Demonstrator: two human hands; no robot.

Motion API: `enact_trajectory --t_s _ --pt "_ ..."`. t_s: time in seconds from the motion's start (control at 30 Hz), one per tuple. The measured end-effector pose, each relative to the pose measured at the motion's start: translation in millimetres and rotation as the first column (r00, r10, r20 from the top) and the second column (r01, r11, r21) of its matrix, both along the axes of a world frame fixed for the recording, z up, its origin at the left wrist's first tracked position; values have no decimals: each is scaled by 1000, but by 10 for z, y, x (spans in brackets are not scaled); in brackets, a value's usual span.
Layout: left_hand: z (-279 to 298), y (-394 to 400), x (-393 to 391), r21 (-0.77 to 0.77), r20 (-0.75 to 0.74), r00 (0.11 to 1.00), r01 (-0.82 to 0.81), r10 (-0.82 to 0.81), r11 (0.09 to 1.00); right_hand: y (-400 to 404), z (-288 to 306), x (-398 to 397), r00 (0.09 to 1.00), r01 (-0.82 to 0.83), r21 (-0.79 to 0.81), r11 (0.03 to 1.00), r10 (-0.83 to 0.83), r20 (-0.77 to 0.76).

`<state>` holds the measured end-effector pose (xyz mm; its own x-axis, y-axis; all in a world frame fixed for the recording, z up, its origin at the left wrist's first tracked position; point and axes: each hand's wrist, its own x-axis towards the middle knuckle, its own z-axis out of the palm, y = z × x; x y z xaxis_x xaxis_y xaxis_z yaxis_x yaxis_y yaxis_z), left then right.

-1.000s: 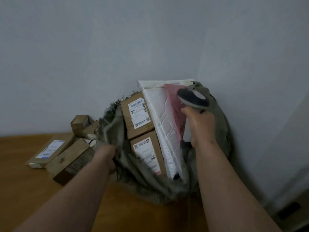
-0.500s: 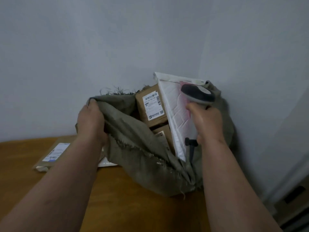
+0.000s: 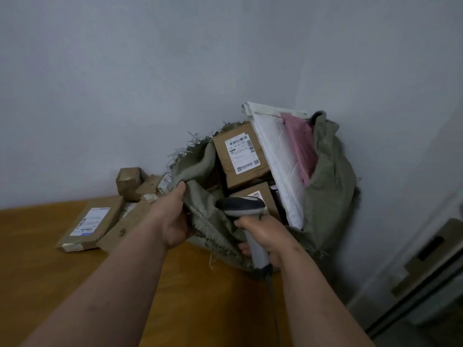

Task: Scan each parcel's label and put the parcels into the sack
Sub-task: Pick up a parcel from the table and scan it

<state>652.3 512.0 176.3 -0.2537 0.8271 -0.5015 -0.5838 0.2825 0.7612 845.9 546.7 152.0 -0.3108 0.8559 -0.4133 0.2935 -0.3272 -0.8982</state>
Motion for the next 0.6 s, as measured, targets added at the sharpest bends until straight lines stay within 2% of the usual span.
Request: enact_trajectory --t_s 0.17,0.23,0.33,0.4,0.47,0.53,0.6 --pt "-148 -67 12 -29 11 1000 -10 10 1000 -226 124 188 996 84 103 991 -86 21" --pt "-199 -104 8 -60 19 998 -57 58 997 -293 260 286 988 131 137 982 -119 -97" --pt "-192 -131 -47 -81 69 986 -144 150 986 -369 426 342 932 85 43 995 -64 -356" --pt "-138 -156 -105 -62 63 975 -210 214 976 -399 432 308 946 -6 17 1000 11 -323" --pt "-112 -187 -158 -11 -63 961 -272 271 962 -393 382 242 964 -32 6 999 32 -264" --pt "-139 -241 -178 39 -212 936 -279 281 959 -364 360 149 959 -19 7 1000 21 -282" --pt "-202 -329 -173 36 -277 927 -252 252 967 -322 367 50 944 14 36 999 -1 -331"
